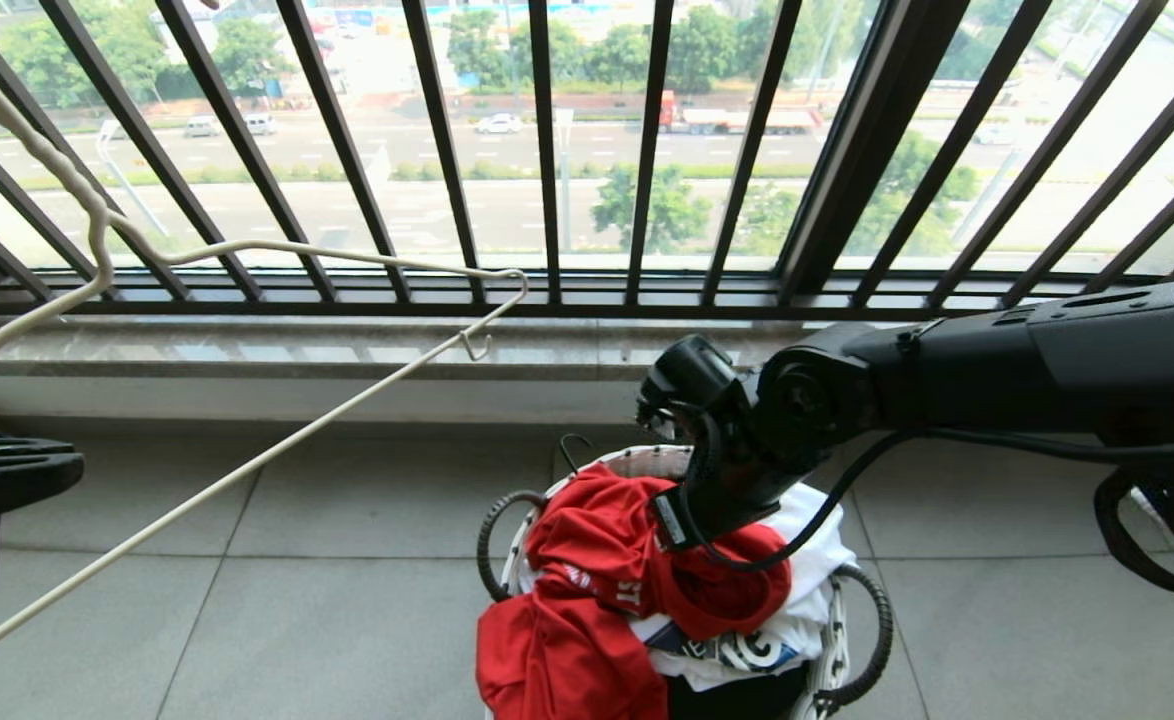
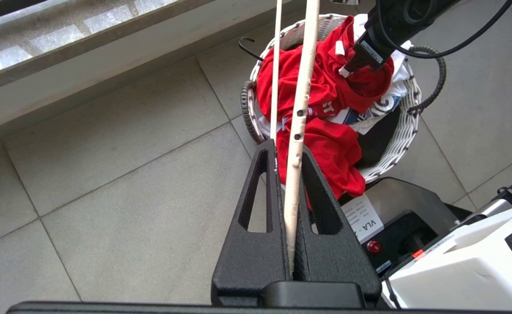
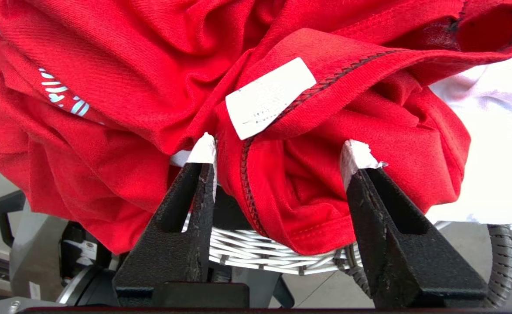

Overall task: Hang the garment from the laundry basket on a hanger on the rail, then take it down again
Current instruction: Pick up clothes from the basket

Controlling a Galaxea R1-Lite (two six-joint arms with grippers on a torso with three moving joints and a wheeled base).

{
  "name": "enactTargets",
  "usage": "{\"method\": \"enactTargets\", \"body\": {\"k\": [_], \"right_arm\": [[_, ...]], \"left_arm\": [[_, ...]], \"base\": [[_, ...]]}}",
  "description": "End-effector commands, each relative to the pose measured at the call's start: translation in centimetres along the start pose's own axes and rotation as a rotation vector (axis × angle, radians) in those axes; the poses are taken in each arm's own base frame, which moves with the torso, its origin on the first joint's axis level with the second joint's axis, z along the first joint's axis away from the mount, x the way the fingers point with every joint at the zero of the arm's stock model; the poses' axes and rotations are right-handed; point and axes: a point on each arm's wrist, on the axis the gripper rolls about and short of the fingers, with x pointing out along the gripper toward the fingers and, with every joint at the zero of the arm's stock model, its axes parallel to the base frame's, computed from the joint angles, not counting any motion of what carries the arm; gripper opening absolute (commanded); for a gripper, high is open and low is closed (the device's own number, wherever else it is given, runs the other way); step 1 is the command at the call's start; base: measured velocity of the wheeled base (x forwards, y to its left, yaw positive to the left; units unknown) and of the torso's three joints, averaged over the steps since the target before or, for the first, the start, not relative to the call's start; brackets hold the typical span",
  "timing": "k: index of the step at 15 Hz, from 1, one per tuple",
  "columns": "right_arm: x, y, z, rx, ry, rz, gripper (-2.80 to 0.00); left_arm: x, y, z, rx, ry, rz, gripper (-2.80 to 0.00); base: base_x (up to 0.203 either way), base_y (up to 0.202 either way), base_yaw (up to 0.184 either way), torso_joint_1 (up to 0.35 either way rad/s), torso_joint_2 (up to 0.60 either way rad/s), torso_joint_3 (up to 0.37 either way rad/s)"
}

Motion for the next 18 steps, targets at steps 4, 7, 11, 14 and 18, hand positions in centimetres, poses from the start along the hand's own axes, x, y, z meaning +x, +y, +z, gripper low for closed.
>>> {"method": "enactTargets", "body": {"k": [4,7,11,14,18], "right_arm": [[-1.7,-3.0,-1.4,-0.011,0.026,-0.034,0.0],[-2.4,-4.3,-2.7,-0.108,0.06,0.028,0.0],[-3.8,-5.5,-2.4,-0.155,0.026,0.177,0.0],[-3.6,-6.8,-2.8,-0.263,0.025,0.24,0.0],[-1.5,-9.1,-3.2,-0.368,0.032,0.281,0.0]], "left_arm": [[0.1,0.0,0.0,0.001,0.007,0.001,-2.8],[0.2,0.0,-0.1,0.001,0.01,0.001,-2.8],[0.2,0.0,-0.1,0.002,0.013,0.001,-2.8],[0.1,0.0,-0.1,0.007,0.007,0.001,-2.8],[0.1,0.0,-0.1,0.007,0.007,0.001,-2.8]], "base": [[0.0,0.0,0.0,0.0,0.0,0.0],[0.0,0.0,0.0,0.0,0.0,0.0],[0.0,0.0,0.0,0.0,0.0,0.0],[0.0,0.0,0.0,0.0,0.0,0.0],[0.0,0.0,0.0,0.0,0.0,0.0]]}}
